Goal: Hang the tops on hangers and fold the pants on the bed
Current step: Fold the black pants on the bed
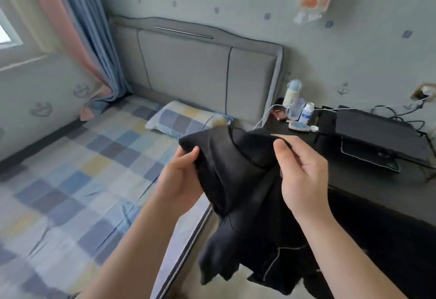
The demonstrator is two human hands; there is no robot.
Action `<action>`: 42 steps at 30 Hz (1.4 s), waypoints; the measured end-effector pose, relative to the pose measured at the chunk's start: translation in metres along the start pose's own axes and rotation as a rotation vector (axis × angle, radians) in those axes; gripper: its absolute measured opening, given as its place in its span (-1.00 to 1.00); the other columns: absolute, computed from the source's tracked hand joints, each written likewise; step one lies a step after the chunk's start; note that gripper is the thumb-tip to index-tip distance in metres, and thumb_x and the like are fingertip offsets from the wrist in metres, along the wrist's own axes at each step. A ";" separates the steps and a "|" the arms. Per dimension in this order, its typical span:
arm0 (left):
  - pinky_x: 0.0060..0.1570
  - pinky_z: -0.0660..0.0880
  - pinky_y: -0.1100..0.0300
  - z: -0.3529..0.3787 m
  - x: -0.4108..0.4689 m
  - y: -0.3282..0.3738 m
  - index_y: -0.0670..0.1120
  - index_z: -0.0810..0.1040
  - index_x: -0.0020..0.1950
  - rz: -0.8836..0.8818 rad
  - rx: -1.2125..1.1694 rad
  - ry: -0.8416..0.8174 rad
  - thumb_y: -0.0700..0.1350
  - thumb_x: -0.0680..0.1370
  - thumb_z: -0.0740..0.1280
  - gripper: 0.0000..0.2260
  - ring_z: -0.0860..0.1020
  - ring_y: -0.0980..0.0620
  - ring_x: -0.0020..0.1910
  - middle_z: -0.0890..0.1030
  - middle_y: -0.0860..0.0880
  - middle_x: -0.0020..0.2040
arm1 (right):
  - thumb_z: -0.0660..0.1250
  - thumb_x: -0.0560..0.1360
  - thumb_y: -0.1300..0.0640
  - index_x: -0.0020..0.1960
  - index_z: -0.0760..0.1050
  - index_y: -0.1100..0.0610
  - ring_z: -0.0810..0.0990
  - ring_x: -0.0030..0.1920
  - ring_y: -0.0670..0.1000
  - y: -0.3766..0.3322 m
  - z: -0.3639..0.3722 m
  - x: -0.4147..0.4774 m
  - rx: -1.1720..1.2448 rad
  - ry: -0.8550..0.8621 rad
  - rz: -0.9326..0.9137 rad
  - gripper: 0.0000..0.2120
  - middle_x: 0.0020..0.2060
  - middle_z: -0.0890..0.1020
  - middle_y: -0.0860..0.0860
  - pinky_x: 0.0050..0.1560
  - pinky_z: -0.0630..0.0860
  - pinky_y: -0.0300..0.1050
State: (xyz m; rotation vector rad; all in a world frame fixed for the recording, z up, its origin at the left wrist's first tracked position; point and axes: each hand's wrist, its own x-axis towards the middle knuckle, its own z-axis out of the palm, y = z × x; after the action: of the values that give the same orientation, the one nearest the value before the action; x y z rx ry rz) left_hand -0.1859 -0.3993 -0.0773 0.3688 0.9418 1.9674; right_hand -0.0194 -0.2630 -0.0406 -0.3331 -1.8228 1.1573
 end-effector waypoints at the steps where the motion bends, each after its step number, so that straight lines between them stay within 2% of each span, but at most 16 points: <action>1: 0.07 0.56 -0.09 -0.014 -0.009 0.018 -0.13 0.49 0.34 0.051 0.000 0.030 -0.21 0.58 0.25 -0.68 0.61 -0.21 0.10 0.62 -0.19 0.15 | 0.24 0.64 0.14 -0.05 0.61 -0.05 0.48 -0.36 -0.21 -0.001 0.019 0.003 0.020 -0.027 0.007 -0.80 -0.39 0.53 -0.27 -0.27 0.34 -0.47; 3: 0.06 0.52 -0.09 -0.040 -0.025 0.055 -0.12 0.51 0.26 0.122 0.001 0.138 -0.22 0.53 0.27 -0.70 0.59 -0.21 0.08 0.62 -0.19 0.10 | 0.25 0.64 0.09 -0.14 0.57 -0.10 0.41 -0.39 -0.19 -0.005 0.062 0.011 0.059 -0.083 0.006 -0.77 -0.44 0.46 -0.23 -0.30 0.30 -0.43; 8: 0.37 0.43 -0.13 -0.094 -0.064 0.155 -0.32 0.37 0.48 0.288 -0.029 0.325 -0.12 0.50 0.31 -0.42 0.46 -0.30 0.40 0.47 -0.29 0.40 | 0.27 0.63 0.06 -0.13 0.59 -0.03 0.45 -0.31 -0.20 -0.030 0.187 0.026 0.188 -0.237 -0.054 -0.81 -0.38 0.53 -0.17 -0.21 0.39 -0.36; 11: 0.32 0.48 -0.11 -0.126 -0.079 0.217 -0.26 0.48 0.43 0.370 -0.012 0.384 -0.04 0.53 0.35 -0.49 0.53 -0.28 0.34 0.58 -0.23 0.29 | 0.28 0.61 0.01 -0.05 0.62 0.06 0.53 -0.21 -0.11 -0.050 0.254 0.035 0.304 -0.303 -0.082 -0.81 -0.28 0.60 -0.08 -0.11 0.46 -0.24; 15: 0.25 0.54 -0.04 -0.158 -0.098 0.285 -0.21 0.57 0.35 0.414 0.068 0.428 0.08 0.50 0.43 -0.48 0.61 -0.19 0.24 0.65 -0.18 0.23 | 0.28 0.59 0.00 -0.02 0.62 -0.05 0.61 -0.14 -0.12 -0.075 0.332 0.044 0.353 -0.388 -0.174 -0.85 -0.19 0.67 -0.10 -0.05 0.49 -0.28; 17: 0.17 0.58 -0.05 -0.178 -0.106 0.307 -0.20 0.59 0.32 0.410 0.123 0.517 0.05 0.48 0.48 -0.50 0.64 -0.20 0.19 0.66 -0.21 0.20 | 0.29 0.58 -0.01 0.03 0.64 -0.06 0.64 -0.07 -0.13 -0.080 0.365 0.040 0.357 -0.471 -0.207 -0.84 -0.13 0.69 -0.15 0.00 0.50 -0.30; 19: 0.00 0.63 -0.04 -0.206 -0.113 0.320 -0.21 0.63 0.21 0.446 0.188 0.625 -0.09 0.51 0.47 -0.68 0.69 -0.20 0.03 0.69 -0.23 0.08 | 0.29 0.58 -0.06 0.06 0.64 -0.01 0.66 0.00 -0.06 -0.070 0.392 0.033 0.318 -0.616 -0.176 -0.79 -0.08 0.70 -0.13 0.05 0.54 -0.25; 22: -0.15 0.63 0.06 -0.252 -0.126 0.320 -0.19 0.62 0.09 0.386 0.267 0.689 -0.24 0.56 0.37 -0.87 0.68 -0.16 -0.13 0.68 -0.21 -0.05 | 0.25 0.60 -0.15 0.03 0.67 0.17 0.67 0.05 0.12 -0.036 0.422 0.023 0.189 -0.962 0.048 -0.59 -0.08 0.72 0.08 0.14 0.58 0.12; 25: -0.16 0.60 0.15 -0.297 -0.139 0.294 -0.24 0.61 0.08 0.224 0.379 0.696 -0.28 0.60 0.30 -0.87 0.66 -0.14 -0.12 0.66 -0.21 -0.06 | 0.29 0.64 0.04 0.06 0.68 -0.04 0.68 0.09 -0.08 -0.002 0.442 0.013 0.108 -1.116 0.207 -0.83 -0.03 0.74 -0.11 0.13 0.57 -0.05; 27: -0.01 0.57 0.06 -0.322 -0.144 0.266 -0.29 0.62 0.12 0.106 0.466 0.752 -0.30 0.59 0.30 -0.83 0.65 -0.19 -0.02 0.67 -0.25 0.01 | 0.36 0.60 0.12 0.10 0.61 -0.13 0.67 0.10 -0.10 0.016 0.455 0.008 0.068 -1.145 0.241 -0.83 -0.03 0.73 -0.16 0.11 0.57 -0.17; 30: 0.14 0.57 -0.02 -0.344 -0.149 0.225 -0.11 0.72 0.03 -0.027 0.563 0.884 -0.31 0.53 0.35 -0.80 0.67 -0.19 0.03 0.71 -0.18 -0.02 | 0.43 0.55 0.13 0.22 0.46 -0.29 0.61 0.15 -0.18 0.037 0.474 0.002 0.005 -1.232 0.261 -0.61 0.07 0.67 -0.16 0.23 0.56 -0.11; 32: -0.04 0.59 0.14 -0.351 -0.152 0.206 0.06 0.74 -0.22 -0.057 0.582 0.915 -0.30 0.49 0.35 -0.71 0.67 -0.01 -0.13 0.71 0.00 -0.22 | 0.47 0.51 0.10 0.30 0.31 -0.40 0.50 0.27 -0.23 0.046 0.487 -0.002 -0.051 -1.346 0.212 -0.43 0.22 0.56 -0.21 0.28 0.49 -0.08; 34: -0.24 0.52 0.32 -0.350 -0.155 0.198 0.13 0.71 -0.32 -0.054 0.648 0.923 -0.26 0.46 0.34 -0.68 0.61 0.14 -0.28 0.66 0.12 -0.35 | 0.48 0.49 0.07 0.42 0.18 -0.43 0.35 0.38 -0.21 0.053 0.500 -0.006 -0.099 -1.474 0.164 -0.28 0.37 0.42 -0.20 0.36 0.38 -0.07; 36: -0.25 0.47 0.27 -0.345 -0.155 0.196 0.03 0.70 -0.30 -0.017 0.689 0.917 -0.18 0.37 0.31 -0.80 0.57 0.08 -0.28 0.64 0.03 -0.32 | 0.49 0.45 0.03 0.50 0.12 -0.40 0.21 0.45 -0.21 0.057 0.512 -0.010 -0.126 -1.624 0.129 -0.19 0.48 0.28 -0.24 0.42 0.25 -0.07; 39: -0.32 0.45 0.28 -0.338 -0.152 0.198 0.00 0.67 -0.35 0.052 0.681 0.913 -0.17 0.31 0.25 -0.80 0.54 0.07 -0.33 0.60 -0.01 -0.36 | 0.50 0.38 -0.04 0.43 0.34 -0.35 0.30 0.43 -0.27 0.064 0.528 -0.020 -0.064 -1.832 0.179 -0.31 0.44 0.34 -0.32 0.40 0.28 -0.16; 42: -0.35 0.46 0.24 -0.337 -0.147 0.200 -0.10 0.63 -0.35 0.137 0.642 0.964 -0.21 0.31 0.22 -0.81 0.52 0.05 -0.35 0.56 -0.05 -0.38 | 0.48 0.36 -0.09 0.12 0.60 -0.27 0.59 0.14 -0.25 0.075 0.531 -0.035 -0.014 -1.906 0.301 -0.66 0.10 0.64 -0.28 0.10 0.51 -0.28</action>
State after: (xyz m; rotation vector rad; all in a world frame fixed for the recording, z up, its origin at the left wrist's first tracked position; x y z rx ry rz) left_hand -0.4185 -0.7413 -0.1387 -0.2267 2.2208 1.9019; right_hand -0.4477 -0.5495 -0.1927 0.8957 -3.3800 1.8699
